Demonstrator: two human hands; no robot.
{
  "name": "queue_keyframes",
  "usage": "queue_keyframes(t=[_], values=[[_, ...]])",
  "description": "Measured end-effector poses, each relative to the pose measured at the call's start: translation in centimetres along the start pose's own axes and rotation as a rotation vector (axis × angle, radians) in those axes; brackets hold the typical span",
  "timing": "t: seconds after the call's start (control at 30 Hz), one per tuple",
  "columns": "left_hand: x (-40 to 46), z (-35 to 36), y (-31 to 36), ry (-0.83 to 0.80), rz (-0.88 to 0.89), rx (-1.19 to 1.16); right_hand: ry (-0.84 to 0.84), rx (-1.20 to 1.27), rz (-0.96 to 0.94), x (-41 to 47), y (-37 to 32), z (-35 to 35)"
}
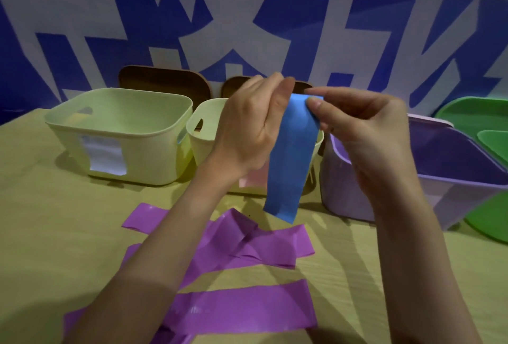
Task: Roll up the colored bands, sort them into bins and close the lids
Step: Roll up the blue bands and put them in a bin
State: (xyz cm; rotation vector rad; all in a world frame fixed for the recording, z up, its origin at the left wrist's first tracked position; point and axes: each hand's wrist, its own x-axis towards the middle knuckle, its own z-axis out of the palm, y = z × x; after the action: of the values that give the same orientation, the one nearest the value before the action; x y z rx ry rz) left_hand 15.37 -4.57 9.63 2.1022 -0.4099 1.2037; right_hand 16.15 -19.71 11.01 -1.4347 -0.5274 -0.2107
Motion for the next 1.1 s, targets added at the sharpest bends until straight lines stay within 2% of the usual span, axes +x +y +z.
queue_keyframes(t=[0.07, 0.17, 0.33, 0.6, 0.9, 1.0, 1.1], values=[[0.1, 0.0, 0.1, 0.012, -0.038, -0.073, -0.036, -0.010, -0.002, 0.1, 0.0, 0.0], [0.2, 0.3, -0.4, 0.025, -0.050, -0.016, -0.022, -0.044, -0.024, 0.3, 0.1, 0.4], [0.0, 0.6, -1.0, -0.001, -0.145, -0.001, -0.025, -0.258, -0.149, 0.1, 0.5, 1.2], [0.3, 0.6, -1.1, -0.008, -0.343, -0.094, -0.023, -0.259, -0.207, 0.0, 0.9, 1.6], [-0.1, 0.5, -1.3, 0.118, 0.001, 0.171, -0.001, -0.137, -0.040, -0.4, 0.8, 1.4], [-0.1, 0.6, -1.6, 0.162, -0.018, 0.132, -0.029, -0.153, -0.042, -0.4, 0.7, 1.6], [0.0, 0.6, -1.6, 0.129, -0.149, -0.049, -0.049, -0.174, -0.096, -0.3, 0.7, 1.9]])
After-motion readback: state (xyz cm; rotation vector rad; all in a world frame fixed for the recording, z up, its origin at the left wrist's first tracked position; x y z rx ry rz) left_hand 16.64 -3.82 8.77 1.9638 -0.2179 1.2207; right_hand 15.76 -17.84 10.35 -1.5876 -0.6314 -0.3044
